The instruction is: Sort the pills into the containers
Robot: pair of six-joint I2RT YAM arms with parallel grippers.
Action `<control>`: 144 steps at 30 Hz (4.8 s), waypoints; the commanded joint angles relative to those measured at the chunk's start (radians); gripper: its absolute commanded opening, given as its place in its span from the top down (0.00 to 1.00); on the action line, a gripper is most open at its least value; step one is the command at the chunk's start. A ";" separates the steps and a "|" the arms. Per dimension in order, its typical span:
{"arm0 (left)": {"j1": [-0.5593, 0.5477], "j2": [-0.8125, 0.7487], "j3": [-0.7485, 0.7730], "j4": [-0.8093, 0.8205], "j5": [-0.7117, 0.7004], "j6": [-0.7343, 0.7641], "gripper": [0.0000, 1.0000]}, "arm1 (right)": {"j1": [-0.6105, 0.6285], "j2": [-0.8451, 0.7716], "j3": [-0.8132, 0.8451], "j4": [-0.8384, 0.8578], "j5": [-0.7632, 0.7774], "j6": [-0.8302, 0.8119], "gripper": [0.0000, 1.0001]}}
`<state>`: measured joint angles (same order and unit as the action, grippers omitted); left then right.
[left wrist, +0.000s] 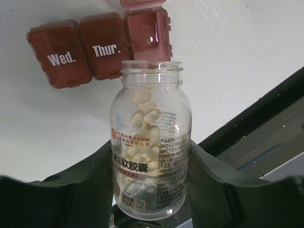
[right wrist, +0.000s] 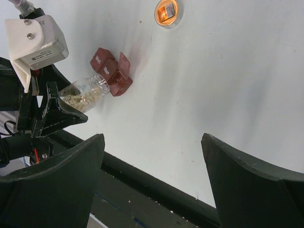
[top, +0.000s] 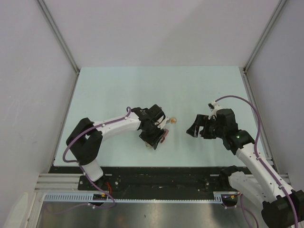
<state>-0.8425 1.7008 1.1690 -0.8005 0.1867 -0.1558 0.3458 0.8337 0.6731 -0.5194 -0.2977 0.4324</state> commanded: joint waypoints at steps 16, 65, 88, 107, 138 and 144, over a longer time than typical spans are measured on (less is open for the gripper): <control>-0.007 0.043 0.106 -0.089 -0.043 0.044 1.00 | -0.010 -0.027 -0.003 0.010 -0.024 -0.012 0.11; -0.017 0.181 0.287 -0.282 -0.043 0.102 1.00 | -0.025 -0.033 -0.009 0.013 -0.047 -0.015 0.11; -0.017 0.146 0.276 -0.275 -0.036 0.091 1.00 | -0.033 -0.041 -0.007 0.015 -0.041 -0.014 0.11; -0.018 0.047 0.222 -0.220 -0.009 0.081 1.00 | -0.070 -0.038 -0.014 0.032 -0.055 -0.020 0.11; -0.050 -0.762 -0.098 0.225 -0.122 0.073 1.00 | -0.108 -0.093 -0.020 0.027 0.055 -0.006 0.12; -0.050 -1.088 -0.297 0.558 -0.211 0.015 1.00 | -0.110 -0.088 -0.020 0.027 0.078 0.000 0.12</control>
<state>-0.8883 0.7933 0.9791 -0.5377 0.0593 -0.1070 0.2413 0.7551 0.6521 -0.5041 -0.2508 0.4271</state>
